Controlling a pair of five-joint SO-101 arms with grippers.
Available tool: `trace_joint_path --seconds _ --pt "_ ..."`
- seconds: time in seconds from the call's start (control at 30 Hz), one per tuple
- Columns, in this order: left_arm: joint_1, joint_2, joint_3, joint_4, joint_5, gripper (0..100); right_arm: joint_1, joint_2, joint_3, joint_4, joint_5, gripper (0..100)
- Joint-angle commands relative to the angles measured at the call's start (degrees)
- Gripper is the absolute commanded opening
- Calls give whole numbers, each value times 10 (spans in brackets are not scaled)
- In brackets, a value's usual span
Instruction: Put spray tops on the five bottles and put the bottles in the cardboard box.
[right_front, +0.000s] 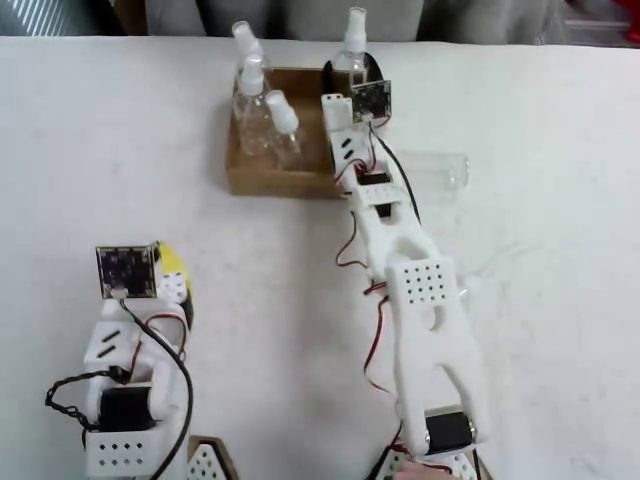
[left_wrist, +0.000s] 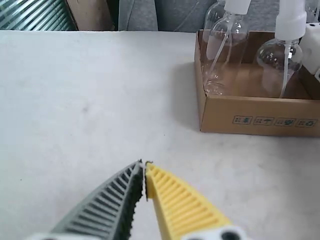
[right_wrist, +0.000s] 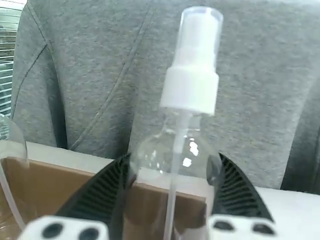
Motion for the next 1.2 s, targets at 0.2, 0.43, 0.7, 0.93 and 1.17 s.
trace_joint_path --seconds 0.2,0.43,0.7,0.93,1.17 --pt "8 -4 0 -11 -5 24 -7 -16 -23 6 -5 142" --pt "8 -4 0 -11 -5 24 -8 -17 -24 34 -5 179" --pt "7 -4 0 -11 -5 24 -7 -18 -24 34 -5 217" --pt "7 -4 0 -11 -5 24 -4 -20 -24 37 -5 219" --pt "7 -4 0 -11 -5 24 1 -65 -18 160 -62 293"
